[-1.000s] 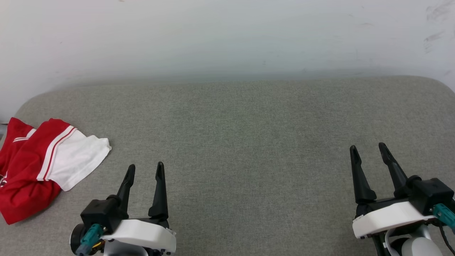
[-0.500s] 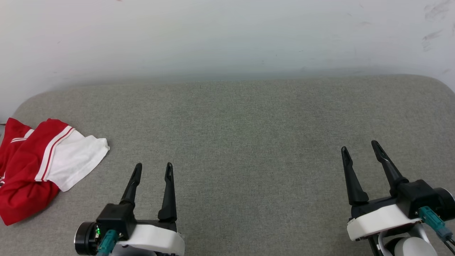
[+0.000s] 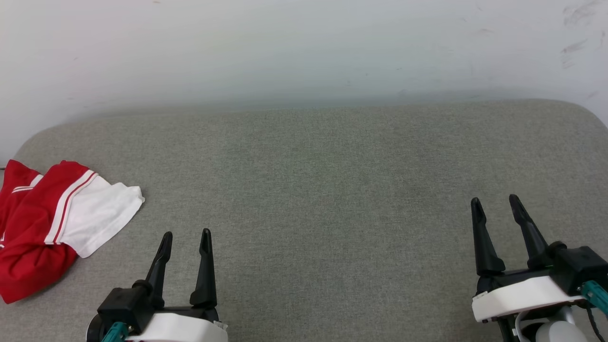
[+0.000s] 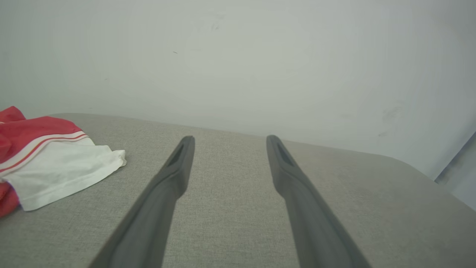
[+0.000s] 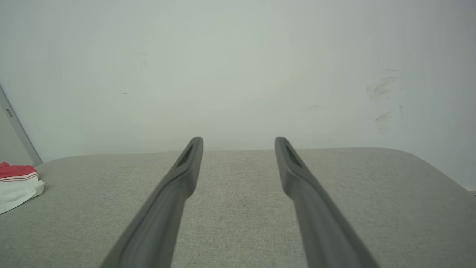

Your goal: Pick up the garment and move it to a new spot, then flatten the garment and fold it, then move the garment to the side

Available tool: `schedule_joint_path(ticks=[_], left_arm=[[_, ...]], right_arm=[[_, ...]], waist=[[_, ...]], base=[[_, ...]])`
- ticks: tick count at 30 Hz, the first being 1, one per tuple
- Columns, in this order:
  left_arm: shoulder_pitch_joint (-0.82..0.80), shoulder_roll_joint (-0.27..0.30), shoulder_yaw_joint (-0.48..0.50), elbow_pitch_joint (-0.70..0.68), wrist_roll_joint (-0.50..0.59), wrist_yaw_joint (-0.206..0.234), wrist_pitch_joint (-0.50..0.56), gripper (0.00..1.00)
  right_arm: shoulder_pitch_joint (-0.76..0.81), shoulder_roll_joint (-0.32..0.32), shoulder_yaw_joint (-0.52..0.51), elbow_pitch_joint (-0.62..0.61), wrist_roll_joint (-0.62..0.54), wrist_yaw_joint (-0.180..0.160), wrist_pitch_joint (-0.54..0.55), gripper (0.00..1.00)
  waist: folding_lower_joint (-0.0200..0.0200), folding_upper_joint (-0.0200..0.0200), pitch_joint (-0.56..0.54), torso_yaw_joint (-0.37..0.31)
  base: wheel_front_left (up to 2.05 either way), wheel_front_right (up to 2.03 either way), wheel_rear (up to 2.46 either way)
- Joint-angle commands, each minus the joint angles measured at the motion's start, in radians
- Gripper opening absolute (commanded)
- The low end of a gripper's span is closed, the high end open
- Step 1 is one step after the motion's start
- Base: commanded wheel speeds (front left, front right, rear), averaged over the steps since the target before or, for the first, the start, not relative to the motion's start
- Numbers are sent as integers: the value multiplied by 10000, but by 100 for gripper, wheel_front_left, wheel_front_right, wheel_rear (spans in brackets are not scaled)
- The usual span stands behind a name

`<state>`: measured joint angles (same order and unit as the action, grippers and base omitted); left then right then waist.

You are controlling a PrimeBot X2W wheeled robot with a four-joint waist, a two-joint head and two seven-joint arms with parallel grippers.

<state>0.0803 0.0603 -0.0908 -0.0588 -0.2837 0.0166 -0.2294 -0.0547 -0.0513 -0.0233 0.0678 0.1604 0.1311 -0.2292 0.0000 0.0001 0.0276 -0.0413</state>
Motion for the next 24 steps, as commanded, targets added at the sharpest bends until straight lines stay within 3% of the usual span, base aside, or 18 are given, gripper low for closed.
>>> schedule_joint_path(ticks=[1, 7, 18, 24], left_arm=[[68, -1, 63, 7, 191, -105, -78, 100], [130, -97, 289, 507, 706, -578, -194, 100], [184, -108, 166, 483, 1162, -451, -385, 100], [121, -106, 211, 534, 1008, -448, -365, 100]], right_arm=[[113, 15, -9, 13, -29, -6, -86, 100], [124, 16, 174, 287, -404, -6, -194, 100], [132, 18, 294, 381, -1075, -7, -381, 100], [122, 20, 423, 415, -787, -7, -369, 100]], waist=[[0, -1, -1, -2], [0, -1, 7, -25], [0, -1, 21, -48], [0, -1, -15, 31]], base=[[0, 0, 0], [0, 0, 0], [0, 0, 0], [0, 0, 0]])
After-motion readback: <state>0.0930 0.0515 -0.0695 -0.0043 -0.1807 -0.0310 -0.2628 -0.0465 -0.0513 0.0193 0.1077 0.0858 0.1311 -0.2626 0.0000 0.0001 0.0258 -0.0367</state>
